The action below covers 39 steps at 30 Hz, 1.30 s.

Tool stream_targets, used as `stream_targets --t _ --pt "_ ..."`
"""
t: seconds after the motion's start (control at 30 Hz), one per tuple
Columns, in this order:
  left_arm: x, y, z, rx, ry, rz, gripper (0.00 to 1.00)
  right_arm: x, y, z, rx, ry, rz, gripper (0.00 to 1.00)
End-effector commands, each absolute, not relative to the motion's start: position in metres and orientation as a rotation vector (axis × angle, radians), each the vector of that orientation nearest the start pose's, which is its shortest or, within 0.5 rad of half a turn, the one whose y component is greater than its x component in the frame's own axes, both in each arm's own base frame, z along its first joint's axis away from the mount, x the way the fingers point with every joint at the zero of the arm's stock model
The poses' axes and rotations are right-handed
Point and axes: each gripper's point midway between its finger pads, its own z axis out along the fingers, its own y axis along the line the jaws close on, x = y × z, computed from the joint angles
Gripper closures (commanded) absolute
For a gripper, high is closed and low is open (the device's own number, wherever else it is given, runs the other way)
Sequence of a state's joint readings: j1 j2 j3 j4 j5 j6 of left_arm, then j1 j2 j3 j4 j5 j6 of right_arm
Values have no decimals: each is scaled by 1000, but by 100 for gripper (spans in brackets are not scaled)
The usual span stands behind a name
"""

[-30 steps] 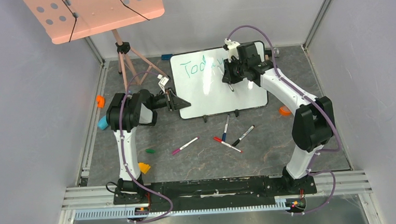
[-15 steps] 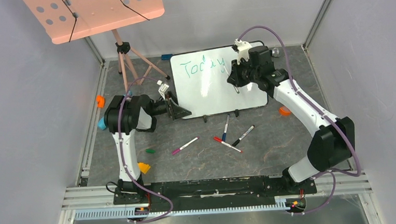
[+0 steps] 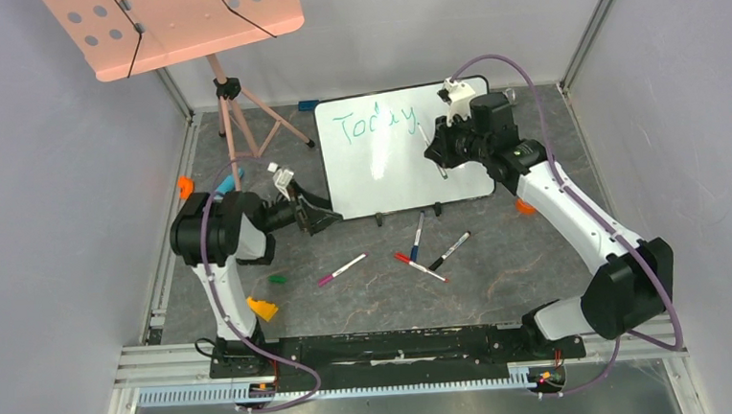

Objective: Write a sentence on the whiteboard

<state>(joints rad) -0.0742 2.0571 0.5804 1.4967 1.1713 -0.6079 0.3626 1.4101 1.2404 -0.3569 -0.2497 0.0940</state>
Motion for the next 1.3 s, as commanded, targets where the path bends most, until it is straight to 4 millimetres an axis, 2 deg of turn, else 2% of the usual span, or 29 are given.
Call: stream_targets --t 0.0,0.07,0.1,0.23,0.37,0.5,0.6,0.7,0.77,0.8,0.87,0.9,0.97,1.03,1.07,1.13,1.2,1.27 --pt "340 -175 100 558 1547 -1154 7 370 194 253 -426 2010 565 100" --pt "337 -170 101 518 1554 -1118 21 368 193 253 -424 2008 571 100" --pt "335 -169 103 506 1553 -1106 22 367 194 253 -426 2007 577 100" --pt "321 -159 107 425 1566 -1040 22 356 198 256 -440 1982 628 100" --pt "298 -146 113 347 1559 -932 17 338 201 261 -461 1924 694 100" --pt "281 -151 121 405 1528 -956 8 314 210 259 -495 1833 812 100" --pt "277 -153 123 410 1529 -986 8 296 216 258 -514 1764 897 100" --pt "276 -145 129 320 1521 -946 5 284 218 257 -519 1715 945 100" --pt "276 -139 131 265 1517 -924 8 276 219 260 -530 1684 975 100" --pt "277 -137 133 241 1514 -913 18 272 221 260 -537 1669 995 100" --pt "281 -131 140 150 1503 -916 15 265 223 260 -535 1652 1034 100" --pt "281 -130 146 120 1488 -931 1 262 224 259 -540 1647 1050 100" --pt "281 -128 149 63 1492 -954 0 259 225 259 -536 1640 1075 100" --pt "290 -115 142 -105 1522 -950 0 256 226 260 -536 1631 1091 100" --pt "293 -104 133 -208 1540 -918 0 254 226 262 -537 1624 1097 100" --pt "294 -93 120 -436 1566 -964 0 254 225 265 -529 1616 1102 100" --pt "290 -115 130 -314 1584 -1075 2 252 226 269 -526 1608 1115 100" --pt "292 -139 152 -231 1556 -1209 21 251 227 276 -505 1596 1140 100"
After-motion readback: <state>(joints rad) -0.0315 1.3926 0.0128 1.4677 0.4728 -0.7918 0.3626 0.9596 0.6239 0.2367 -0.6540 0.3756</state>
